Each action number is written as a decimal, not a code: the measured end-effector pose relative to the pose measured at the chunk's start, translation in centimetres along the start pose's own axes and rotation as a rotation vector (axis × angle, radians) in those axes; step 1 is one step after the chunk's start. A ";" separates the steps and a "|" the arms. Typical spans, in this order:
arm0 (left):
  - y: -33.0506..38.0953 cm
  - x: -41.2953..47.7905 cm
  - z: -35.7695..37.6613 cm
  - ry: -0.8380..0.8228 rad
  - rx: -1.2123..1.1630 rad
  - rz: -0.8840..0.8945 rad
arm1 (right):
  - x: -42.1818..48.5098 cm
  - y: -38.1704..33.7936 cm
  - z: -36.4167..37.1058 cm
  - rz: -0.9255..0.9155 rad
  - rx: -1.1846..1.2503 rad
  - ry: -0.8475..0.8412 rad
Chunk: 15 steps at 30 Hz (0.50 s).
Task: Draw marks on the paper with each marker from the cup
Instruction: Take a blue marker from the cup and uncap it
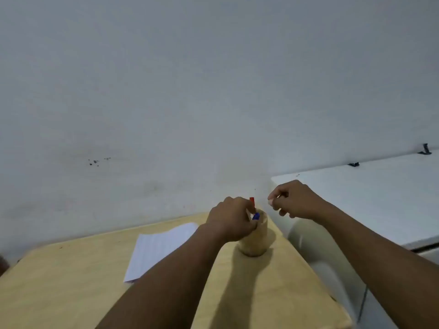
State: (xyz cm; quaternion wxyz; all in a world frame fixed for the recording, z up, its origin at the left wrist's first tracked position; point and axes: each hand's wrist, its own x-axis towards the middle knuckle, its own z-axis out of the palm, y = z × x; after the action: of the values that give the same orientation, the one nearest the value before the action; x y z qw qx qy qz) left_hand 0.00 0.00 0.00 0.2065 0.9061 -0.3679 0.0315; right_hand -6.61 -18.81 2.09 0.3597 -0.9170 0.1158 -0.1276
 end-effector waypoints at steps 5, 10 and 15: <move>0.6 1.7 1.3 0.052 0.196 0.028 | 1.2 1.8 0.5 0.077 0.011 -0.013; 0.3 2.1 0.6 0.122 0.102 0.005 | 1.2 1.4 0.7 0.088 0.062 -0.033; -0.9 0.9 -2.9 0.282 -0.310 -0.093 | 0.2 -1.3 0.5 0.089 0.201 -0.068</move>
State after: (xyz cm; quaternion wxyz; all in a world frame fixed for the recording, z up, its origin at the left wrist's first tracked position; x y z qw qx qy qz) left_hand 1.58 1.11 2.48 0.3943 0.8661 -0.2935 0.0913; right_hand -6.10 -17.59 2.63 0.4588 -0.8741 0.1307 -0.0913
